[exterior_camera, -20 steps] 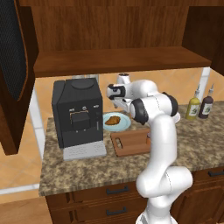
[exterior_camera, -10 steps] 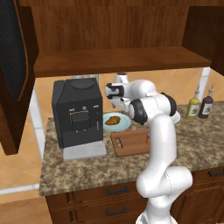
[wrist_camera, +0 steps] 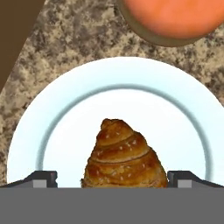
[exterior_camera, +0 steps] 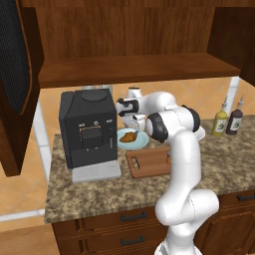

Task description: From the different types of pastries on the counter, select a croissant and place it on the cutting board. Then retrieve a jar of jam from the cabinet and place it alongside the croissant on the cutting board.

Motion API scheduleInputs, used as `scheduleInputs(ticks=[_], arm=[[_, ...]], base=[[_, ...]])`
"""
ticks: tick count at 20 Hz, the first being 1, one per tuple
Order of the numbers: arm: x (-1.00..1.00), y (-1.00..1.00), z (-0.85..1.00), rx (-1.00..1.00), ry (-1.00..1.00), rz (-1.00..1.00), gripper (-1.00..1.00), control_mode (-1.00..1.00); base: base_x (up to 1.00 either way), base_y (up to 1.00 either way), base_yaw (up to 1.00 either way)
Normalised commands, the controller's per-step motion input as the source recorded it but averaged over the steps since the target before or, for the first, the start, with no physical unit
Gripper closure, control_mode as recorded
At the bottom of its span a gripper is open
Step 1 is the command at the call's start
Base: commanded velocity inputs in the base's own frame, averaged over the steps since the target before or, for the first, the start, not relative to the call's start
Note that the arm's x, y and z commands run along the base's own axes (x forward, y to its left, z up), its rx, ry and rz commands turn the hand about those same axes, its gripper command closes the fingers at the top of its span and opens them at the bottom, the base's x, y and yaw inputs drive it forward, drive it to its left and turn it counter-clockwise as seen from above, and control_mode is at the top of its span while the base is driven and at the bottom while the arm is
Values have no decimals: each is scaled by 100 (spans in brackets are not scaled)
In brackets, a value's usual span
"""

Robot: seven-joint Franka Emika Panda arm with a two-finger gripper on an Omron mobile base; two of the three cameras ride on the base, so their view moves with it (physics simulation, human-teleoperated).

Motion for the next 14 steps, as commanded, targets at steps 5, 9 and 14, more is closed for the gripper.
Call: scheduleInputs(ticks=[5,9,14], arm=[[-6,5,-12,0,3,0,-100,-100],[-1,1,-24,0,4,0,-100,-100],[0,0,-10,0,0,0,-100,-100]], base=[[0,0,0],[0,0,0],[0,0,0]])
